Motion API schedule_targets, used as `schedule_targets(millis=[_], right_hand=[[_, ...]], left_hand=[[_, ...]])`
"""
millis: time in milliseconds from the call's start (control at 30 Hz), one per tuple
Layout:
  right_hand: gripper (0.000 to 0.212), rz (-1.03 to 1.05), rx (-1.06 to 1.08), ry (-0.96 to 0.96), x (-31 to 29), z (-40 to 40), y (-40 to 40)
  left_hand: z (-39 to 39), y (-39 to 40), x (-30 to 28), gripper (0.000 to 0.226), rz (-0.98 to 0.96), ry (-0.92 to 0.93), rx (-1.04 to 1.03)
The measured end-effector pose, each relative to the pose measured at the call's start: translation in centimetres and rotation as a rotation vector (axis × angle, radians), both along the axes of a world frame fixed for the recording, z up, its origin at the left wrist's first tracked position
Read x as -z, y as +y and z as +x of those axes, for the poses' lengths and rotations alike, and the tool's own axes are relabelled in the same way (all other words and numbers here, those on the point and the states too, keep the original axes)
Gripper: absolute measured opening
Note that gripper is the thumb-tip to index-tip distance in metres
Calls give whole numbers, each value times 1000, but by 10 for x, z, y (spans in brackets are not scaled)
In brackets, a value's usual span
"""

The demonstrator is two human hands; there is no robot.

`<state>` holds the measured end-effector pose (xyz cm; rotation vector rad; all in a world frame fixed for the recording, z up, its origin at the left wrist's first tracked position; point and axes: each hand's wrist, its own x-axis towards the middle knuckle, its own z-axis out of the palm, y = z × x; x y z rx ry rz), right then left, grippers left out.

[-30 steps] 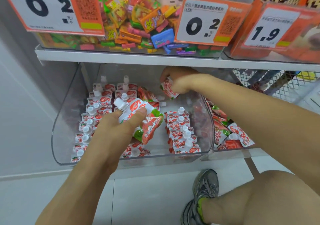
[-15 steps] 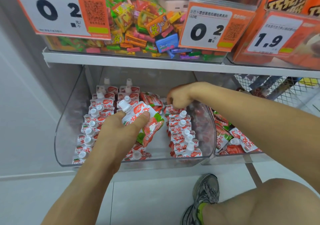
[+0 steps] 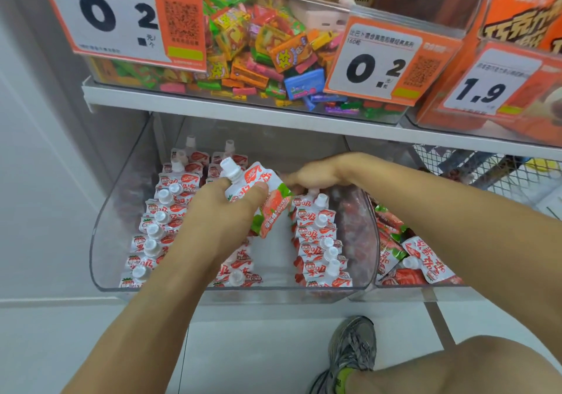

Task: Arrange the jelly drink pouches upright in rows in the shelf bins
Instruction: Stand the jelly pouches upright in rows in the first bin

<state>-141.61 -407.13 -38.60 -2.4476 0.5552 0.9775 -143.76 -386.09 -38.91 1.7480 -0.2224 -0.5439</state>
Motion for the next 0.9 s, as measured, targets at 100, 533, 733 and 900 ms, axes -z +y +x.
schedule_targets(millis=[100,533,733,900], right_hand=[[31,-252,-187,-65,-1,-2,-6],[24,365,-231,-398,-18,-32,-33],[41,192,10,-518,-8,-24,-34],[47,-173,4,-479,-6,-12,-25]], left_hand=[[4,-11,-1,8,57,-109,35],[4,-50,11,38,248,-513,27],[-11,-65,25,47,205,-487,-28],[-40,-81,42,60,285,-331,342]])
